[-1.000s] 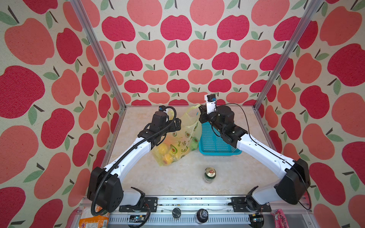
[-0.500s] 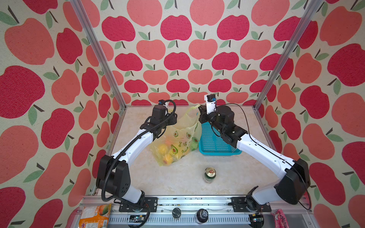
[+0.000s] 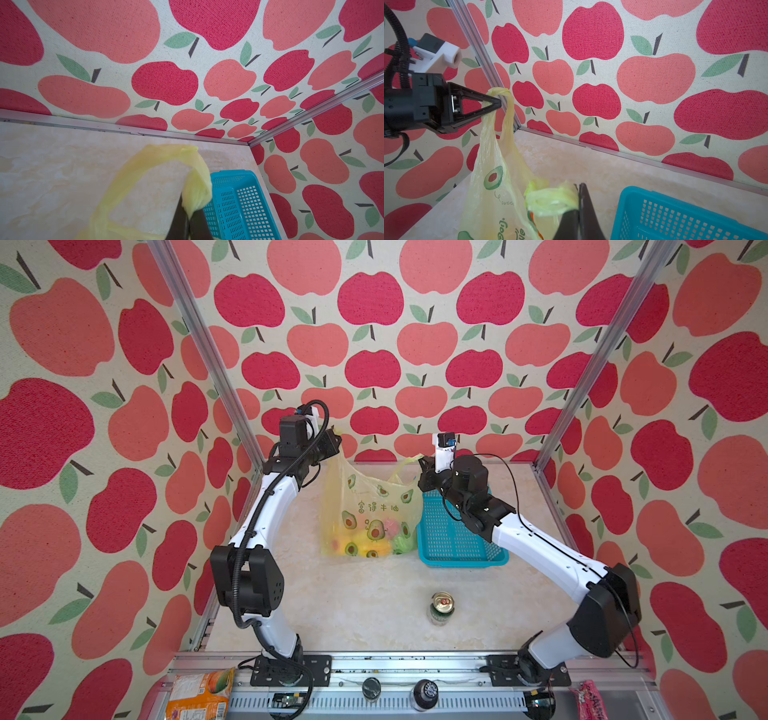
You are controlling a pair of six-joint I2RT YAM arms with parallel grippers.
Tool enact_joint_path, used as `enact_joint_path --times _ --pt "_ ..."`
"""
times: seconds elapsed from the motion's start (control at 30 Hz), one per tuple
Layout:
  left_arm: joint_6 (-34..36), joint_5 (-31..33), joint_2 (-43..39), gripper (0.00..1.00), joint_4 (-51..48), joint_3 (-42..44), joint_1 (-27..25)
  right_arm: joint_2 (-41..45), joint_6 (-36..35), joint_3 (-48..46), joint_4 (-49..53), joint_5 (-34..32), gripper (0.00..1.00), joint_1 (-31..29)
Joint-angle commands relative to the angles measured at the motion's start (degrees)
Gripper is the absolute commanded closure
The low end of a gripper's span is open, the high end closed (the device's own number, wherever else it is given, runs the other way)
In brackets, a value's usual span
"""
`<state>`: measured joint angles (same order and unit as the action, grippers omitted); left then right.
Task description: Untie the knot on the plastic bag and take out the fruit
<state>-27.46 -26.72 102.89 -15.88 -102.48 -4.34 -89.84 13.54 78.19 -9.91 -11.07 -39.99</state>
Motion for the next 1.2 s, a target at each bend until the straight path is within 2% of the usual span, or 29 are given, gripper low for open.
enact_joint_path --times 0.0,0.1,0.2,0.33,0.47,0.53,0.63,0.73,0.8,1.03,1.17 --pt "-0.30 -7.65 1.82 1.00 -8.72 -9.23 1.62 -3.32 2.75 7.55 1.57 -2.48 1.00 0.66" --pt "0.22 -9.88 1.12 1.00 -12.23 -13.97 2.85 -7.52 3.00 14.60 2.76 -2.85 1.00 0.70" --pt "0.39 -9.36 -3.93 1.00 -12.83 -10.81 3.15 -9.94 3.50 17.87 0.69 -4.85 1.00 0.70" --pt "2.63 -6.17 -14.58 1.00 -14.64 2.17 2.45 -10.53 6.00 15.42 -7.19 -6.42 1.00 1.15" --pt "1.36 -1.71 -28.90 1.00 -11.06 24.07 2.10 -10.69 9.84 9.78 -13.17 0.05 1.00 3.15" --pt "0.36 0.92 -34.66 1.00 -10.07 32.24 1.88 -10.45 9.75 8.90 -10.46 1.09 1.00 3.25" --pt "-1.94 1.47 -39.65 1.00 -9.13 39.61 1.58 -8.48 10.47 2.66 -14.03 2.47 1.00 3.69" --pt "-1.79 -0.41 -40.31 1.00 -7.17 42.64 0.66 -6.02 12.43 0.17 -14.14 4.08 1.00 4.00" --pt "-0.75 0.12 -40.31 1.00 -6.01 43.51 -0.35 -3.83 11.81 -2.25 -13.75 2.52 1.00 2.90" --pt "4.75 2.91 -43.86 1.00 -10.12 41.31 -4.27 1.10 14.17 -4.07 -7.58 3.52 1.00 1.68" --pt "5.16 10.10 -47.91 1.00 -17.97 38.01 -4.64 3.82 13.70 -4.82 -5.74 2.69 1.00 0.21"
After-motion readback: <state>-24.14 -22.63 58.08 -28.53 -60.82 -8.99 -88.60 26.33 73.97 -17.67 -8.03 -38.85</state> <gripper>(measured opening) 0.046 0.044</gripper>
